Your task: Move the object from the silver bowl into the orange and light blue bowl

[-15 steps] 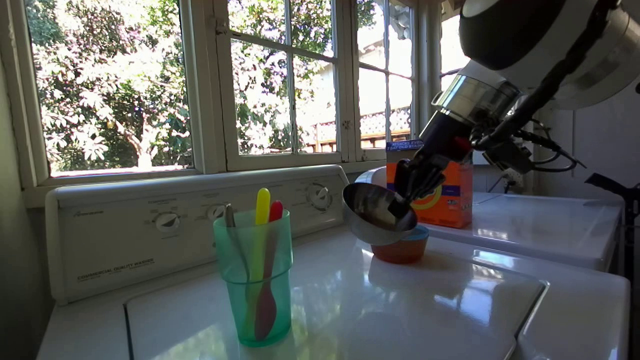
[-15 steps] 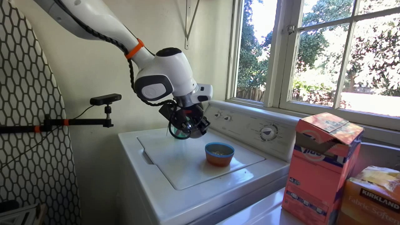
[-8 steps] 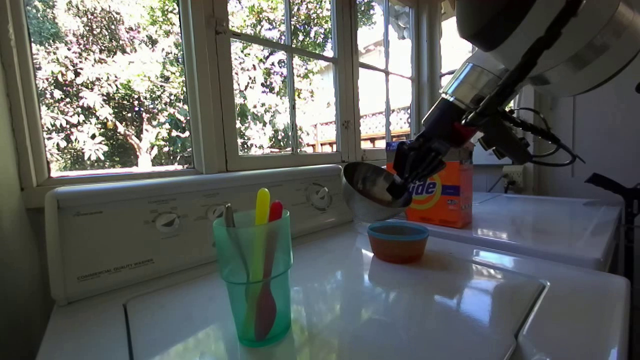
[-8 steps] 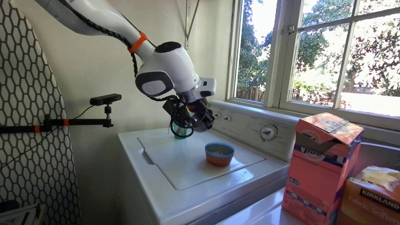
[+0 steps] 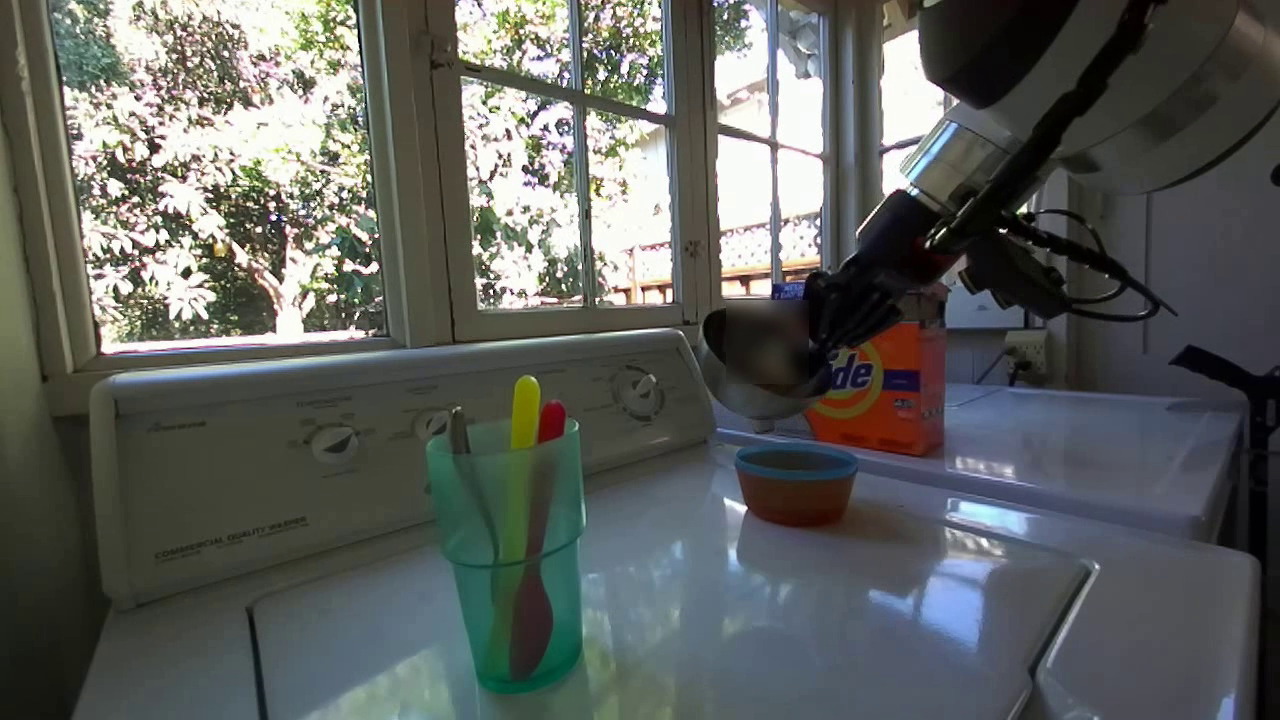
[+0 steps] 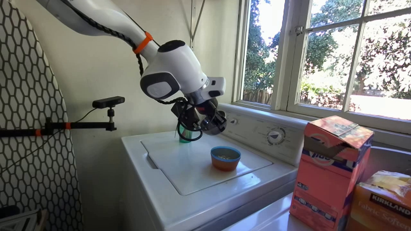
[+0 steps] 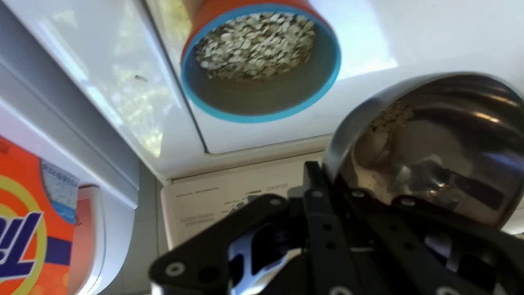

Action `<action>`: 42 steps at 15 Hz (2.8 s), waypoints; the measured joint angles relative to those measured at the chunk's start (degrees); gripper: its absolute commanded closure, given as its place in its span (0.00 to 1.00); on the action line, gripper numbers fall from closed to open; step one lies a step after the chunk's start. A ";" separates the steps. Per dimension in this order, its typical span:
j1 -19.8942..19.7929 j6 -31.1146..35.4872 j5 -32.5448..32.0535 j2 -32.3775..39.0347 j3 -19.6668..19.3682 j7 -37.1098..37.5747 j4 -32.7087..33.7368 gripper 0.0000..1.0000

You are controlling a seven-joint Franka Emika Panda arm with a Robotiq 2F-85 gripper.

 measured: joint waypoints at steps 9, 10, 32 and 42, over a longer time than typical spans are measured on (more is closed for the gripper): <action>-6.65 16.18 -10.71 3.81 -4.15 3.18 -2.62 0.99; -6.73 16.77 -11.38 4.29 -4.52 3.16 -3.09 0.99; 2.88 51.38 -9.41 14.21 0.93 -8.62 -4.18 0.99; 4.00 62.10 -8.79 20.12 0.00 -12.40 -0.51 0.99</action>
